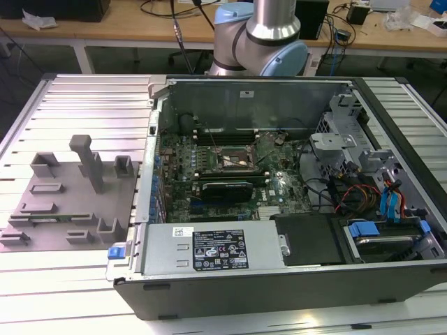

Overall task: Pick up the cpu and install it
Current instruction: 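Pick up the cpu and move it towards the insertion slot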

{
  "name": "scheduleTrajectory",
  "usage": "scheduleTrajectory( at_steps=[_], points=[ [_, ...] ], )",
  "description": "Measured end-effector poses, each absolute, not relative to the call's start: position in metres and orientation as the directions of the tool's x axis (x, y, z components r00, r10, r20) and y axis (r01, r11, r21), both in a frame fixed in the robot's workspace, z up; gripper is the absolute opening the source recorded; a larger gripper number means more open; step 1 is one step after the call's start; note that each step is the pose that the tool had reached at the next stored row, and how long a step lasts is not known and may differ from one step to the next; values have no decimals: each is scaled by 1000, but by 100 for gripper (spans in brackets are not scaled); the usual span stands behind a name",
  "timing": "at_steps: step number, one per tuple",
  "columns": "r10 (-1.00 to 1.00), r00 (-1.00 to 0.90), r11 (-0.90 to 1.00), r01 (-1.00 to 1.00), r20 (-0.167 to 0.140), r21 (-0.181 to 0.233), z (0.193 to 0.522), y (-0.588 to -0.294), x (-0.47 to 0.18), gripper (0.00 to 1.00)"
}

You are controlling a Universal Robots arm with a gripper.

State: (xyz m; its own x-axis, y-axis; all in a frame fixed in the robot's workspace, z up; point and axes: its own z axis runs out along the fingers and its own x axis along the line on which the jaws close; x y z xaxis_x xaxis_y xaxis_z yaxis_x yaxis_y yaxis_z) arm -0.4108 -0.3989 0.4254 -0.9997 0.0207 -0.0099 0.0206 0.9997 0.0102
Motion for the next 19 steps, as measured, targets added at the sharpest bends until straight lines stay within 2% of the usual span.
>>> scheduleTrajectory(
  at_steps=[19],
  points=[
    [21, -1000, 1000, 21, -10, 10, 425, -399, -386, 55]
  ],
)
